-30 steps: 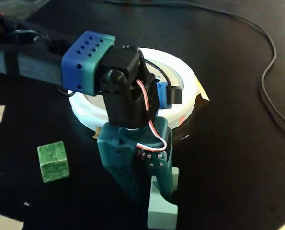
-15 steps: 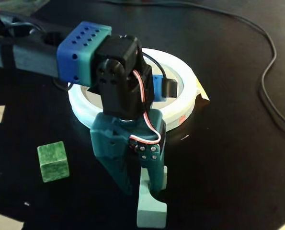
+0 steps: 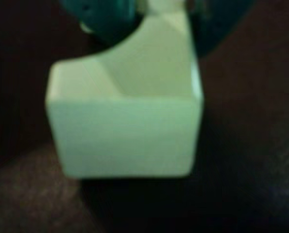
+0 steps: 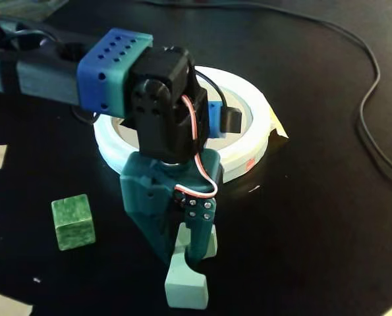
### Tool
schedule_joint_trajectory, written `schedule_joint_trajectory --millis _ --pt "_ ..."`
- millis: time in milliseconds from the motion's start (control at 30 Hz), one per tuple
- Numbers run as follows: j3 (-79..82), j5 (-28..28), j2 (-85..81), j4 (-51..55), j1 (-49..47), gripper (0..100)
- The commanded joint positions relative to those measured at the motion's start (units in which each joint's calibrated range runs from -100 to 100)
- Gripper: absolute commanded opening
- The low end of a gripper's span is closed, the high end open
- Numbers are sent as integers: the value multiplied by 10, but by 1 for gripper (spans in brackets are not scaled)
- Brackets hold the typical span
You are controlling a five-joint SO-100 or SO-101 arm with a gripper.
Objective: Pick up the U shape block and drop it in corresponding U shaped hole
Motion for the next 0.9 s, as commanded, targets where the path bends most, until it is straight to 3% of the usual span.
schedule_joint_trajectory --millis 0,233,400,767,867 --pt "-49 -19 -120 56 13 1" --pt "-49 -105 -225 68 -7 1" --pt "-39 -216 -328 68 -28 1" --pt "-39 -461 -402 68 -371 1" --pt "-39 -515 -394 68 -421 1"
